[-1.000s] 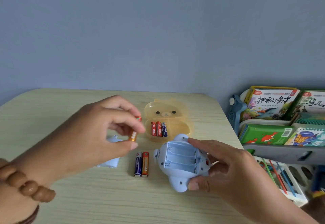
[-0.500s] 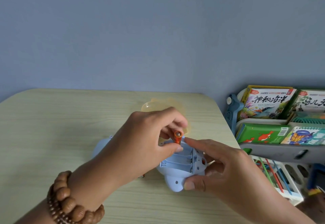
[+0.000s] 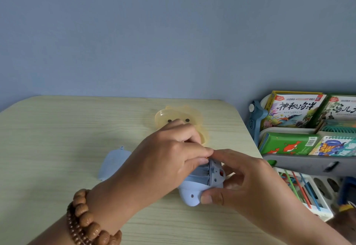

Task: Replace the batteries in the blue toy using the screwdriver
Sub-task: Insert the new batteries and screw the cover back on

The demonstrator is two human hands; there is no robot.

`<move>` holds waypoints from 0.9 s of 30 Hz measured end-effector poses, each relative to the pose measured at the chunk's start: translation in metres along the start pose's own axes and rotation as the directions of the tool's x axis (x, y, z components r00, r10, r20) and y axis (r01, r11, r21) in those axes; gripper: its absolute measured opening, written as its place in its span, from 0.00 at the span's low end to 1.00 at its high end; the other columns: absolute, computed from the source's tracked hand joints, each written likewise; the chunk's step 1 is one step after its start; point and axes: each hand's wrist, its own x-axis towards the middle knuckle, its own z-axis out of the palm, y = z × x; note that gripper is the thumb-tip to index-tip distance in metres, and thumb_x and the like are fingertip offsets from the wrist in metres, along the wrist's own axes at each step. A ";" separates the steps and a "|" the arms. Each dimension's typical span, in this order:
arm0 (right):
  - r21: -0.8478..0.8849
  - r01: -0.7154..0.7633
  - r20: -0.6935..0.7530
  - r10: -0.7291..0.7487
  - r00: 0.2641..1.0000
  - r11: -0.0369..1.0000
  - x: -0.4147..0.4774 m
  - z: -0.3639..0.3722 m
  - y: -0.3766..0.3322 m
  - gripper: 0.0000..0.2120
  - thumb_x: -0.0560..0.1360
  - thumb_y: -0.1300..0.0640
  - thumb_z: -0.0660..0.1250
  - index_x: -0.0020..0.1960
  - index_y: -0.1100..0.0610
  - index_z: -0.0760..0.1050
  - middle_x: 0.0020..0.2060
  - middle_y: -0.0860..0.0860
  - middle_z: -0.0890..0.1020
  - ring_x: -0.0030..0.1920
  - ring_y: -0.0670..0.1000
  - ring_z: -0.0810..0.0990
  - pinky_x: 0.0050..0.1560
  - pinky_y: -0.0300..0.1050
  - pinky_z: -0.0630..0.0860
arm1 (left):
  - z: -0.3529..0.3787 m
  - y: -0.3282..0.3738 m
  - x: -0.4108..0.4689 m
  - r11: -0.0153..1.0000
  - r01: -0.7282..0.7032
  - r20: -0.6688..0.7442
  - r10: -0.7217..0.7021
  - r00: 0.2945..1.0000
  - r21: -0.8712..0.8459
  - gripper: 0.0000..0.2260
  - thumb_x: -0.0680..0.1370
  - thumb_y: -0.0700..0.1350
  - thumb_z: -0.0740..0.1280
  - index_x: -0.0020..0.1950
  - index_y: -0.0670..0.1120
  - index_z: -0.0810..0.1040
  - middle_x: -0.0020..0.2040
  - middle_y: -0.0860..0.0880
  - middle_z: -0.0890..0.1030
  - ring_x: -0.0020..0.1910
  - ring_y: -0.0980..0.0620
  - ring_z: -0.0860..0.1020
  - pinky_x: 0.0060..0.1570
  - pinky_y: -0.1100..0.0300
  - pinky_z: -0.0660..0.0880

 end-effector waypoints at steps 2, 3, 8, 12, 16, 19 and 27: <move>-0.001 -0.010 -0.004 0.010 1.000 1.000 0.000 0.000 -0.001 0.26 0.59 0.54 0.84 0.52 0.35 0.80 0.43 0.33 0.82 0.37 0.40 0.82 0.36 0.26 0.74 | 0.001 0.001 0.001 1.000 -0.006 -0.006 0.006 1.000 0.015 0.08 0.74 0.42 0.76 0.52 0.47 0.87 0.42 0.52 0.81 0.43 0.53 0.75 0.42 0.60 0.75; -0.005 -0.015 -0.002 0.015 1.000 1.000 0.000 0.000 -0.002 0.26 0.59 0.53 0.84 0.52 0.35 0.80 0.43 0.31 0.82 0.37 0.40 0.82 0.36 0.26 0.73 | 0.001 0.001 0.002 1.000 -0.001 -0.008 0.001 1.000 0.020 0.08 0.73 0.41 0.77 0.51 0.47 0.87 0.42 0.53 0.81 0.43 0.53 0.75 0.42 0.60 0.75; -0.005 -0.042 -0.005 0.042 0.999 0.999 -0.001 0.000 -0.003 0.30 0.59 0.53 0.84 0.56 0.33 0.79 0.41 0.27 0.81 0.35 0.38 0.81 0.35 0.25 0.72 | 0.003 0.001 0.001 0.999 0.030 0.005 -0.031 1.000 0.035 0.03 0.73 0.41 0.75 0.45 0.48 0.86 0.42 0.54 0.80 0.44 0.53 0.77 0.40 0.55 0.77; 0.000 -0.079 -0.008 0.079 0.997 0.997 -0.001 0.002 -0.001 0.33 0.57 0.50 0.85 0.57 0.31 0.78 0.43 0.29 0.81 0.35 0.39 0.83 0.35 0.25 0.73 | 0.005 0.001 -0.001 0.998 0.060 -0.004 -0.060 0.998 0.036 0.03 0.73 0.44 0.73 0.42 0.48 0.87 0.43 0.54 0.80 0.44 0.52 0.78 0.39 0.54 0.77; 0.003 -0.092 -0.010 0.092 0.996 0.996 -0.001 0.002 0.002 0.34 0.56 0.48 0.85 0.58 0.32 0.78 0.42 0.38 0.85 0.35 0.41 0.84 0.37 0.29 0.76 | -0.002 0.002 -0.005 0.993 0.117 0.060 -0.117 0.991 -0.007 0.10 0.75 0.56 0.68 0.49 0.53 0.85 0.47 0.58 0.79 0.49 0.58 0.77 0.46 0.60 0.76; -0.003 -0.082 -0.018 0.082 0.996 0.997 -0.002 0.000 0.004 0.35 0.55 0.45 0.84 0.59 0.32 0.77 0.41 0.39 0.85 0.36 0.42 0.85 0.39 0.32 0.79 | -0.013 0.004 -0.016 0.957 0.269 0.175 -0.247 0.953 -0.109 0.23 0.69 0.67 0.71 0.61 0.61 0.76 0.55 0.64 0.78 0.57 0.65 0.75 0.51 0.71 0.72; -0.148 0.138 -0.027 -0.143 0.989 0.979 -0.007 -0.002 0.002 0.31 0.61 0.44 0.81 0.61 0.35 0.74 0.52 0.30 0.81 0.42 0.37 0.85 0.44 0.32 0.79 | -0.010 0.005 -0.031 0.934 0.340 0.143 -0.323 0.935 -0.112 0.37 0.58 0.66 0.79 0.65 0.65 0.72 0.58 0.68 0.77 0.60 0.71 0.73 0.56 0.77 0.66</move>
